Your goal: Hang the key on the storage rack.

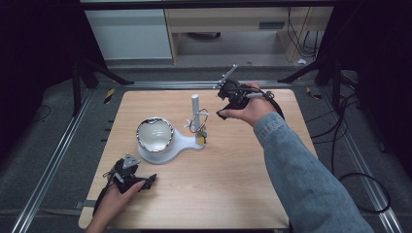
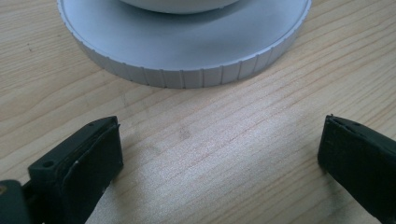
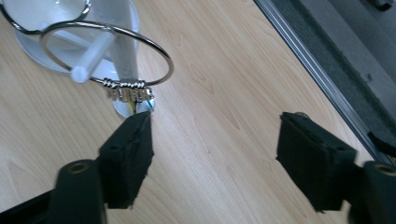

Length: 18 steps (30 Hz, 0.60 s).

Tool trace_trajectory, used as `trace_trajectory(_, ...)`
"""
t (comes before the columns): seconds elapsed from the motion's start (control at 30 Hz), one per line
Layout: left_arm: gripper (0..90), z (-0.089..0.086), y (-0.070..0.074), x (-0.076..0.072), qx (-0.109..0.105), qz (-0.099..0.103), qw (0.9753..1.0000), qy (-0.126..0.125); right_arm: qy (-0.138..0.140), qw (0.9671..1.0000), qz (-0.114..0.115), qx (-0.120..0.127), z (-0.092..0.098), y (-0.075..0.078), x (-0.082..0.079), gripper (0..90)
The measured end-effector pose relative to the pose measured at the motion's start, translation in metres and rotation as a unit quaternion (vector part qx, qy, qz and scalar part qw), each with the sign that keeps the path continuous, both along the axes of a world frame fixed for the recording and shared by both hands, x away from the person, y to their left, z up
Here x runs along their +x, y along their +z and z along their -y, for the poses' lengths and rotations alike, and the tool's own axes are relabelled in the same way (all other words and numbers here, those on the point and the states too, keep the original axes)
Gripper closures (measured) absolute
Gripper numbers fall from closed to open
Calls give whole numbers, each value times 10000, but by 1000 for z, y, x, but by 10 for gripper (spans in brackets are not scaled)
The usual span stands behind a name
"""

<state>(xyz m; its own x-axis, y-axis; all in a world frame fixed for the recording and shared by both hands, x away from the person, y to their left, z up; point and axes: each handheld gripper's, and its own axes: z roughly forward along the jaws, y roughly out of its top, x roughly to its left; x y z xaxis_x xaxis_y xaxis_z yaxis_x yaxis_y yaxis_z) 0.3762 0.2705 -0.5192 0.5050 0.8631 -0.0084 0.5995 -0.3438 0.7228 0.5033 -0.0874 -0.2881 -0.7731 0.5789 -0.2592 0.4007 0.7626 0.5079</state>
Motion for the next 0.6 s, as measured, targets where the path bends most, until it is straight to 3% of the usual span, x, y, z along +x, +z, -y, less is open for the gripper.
trace_trajectory(0.27,0,0,0,0,-3,4,10000,0,-196,9998,-55,12,1,-17,4,128)
trace_trajectory(0.33,0,0,0,0,-5,5,10000,0,-216,9997,-60,-86,1,-23,5,105)
trace_trajectory(0.6,0,0,0,0,7,-8,10000,-9,-293,9994,-185,26,9,-48,4,91)
